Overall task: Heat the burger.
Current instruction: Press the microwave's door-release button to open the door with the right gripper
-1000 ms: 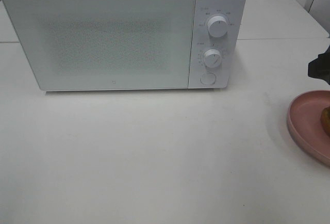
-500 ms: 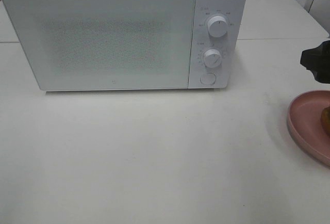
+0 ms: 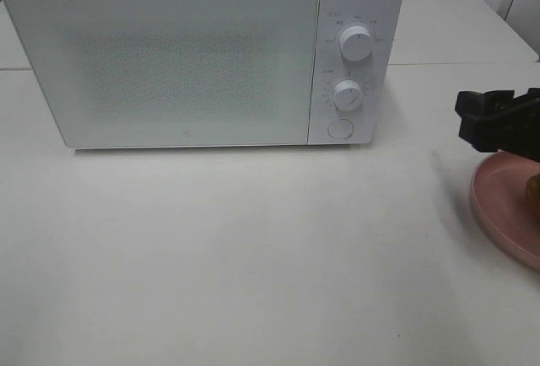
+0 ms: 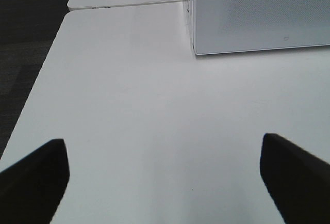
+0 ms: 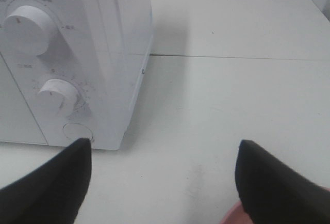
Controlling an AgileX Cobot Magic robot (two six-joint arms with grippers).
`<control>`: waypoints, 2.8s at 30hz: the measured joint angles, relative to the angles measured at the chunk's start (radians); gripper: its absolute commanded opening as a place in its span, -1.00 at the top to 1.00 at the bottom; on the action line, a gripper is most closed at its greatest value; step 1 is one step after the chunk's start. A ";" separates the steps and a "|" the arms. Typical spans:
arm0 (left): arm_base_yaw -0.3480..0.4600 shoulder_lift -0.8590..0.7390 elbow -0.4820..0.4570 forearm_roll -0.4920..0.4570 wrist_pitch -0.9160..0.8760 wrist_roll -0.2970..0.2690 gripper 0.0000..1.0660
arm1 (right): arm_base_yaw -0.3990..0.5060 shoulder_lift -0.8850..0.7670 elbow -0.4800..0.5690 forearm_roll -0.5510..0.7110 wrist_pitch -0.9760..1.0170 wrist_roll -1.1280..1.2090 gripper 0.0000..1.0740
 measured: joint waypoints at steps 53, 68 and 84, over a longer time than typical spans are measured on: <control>0.000 0.000 0.000 0.000 0.000 0.000 -0.74 | 0.641 0.233 0.007 0.688 -0.307 0.763 0.57; 0.000 0.000 0.000 0.000 0.000 0.000 -0.74 | 0.641 0.233 0.007 0.788 -0.309 1.011 1.00; 0.000 0.000 0.000 0.000 0.000 0.000 -0.74 | 0.641 0.366 0.003 0.785 -0.317 1.229 1.00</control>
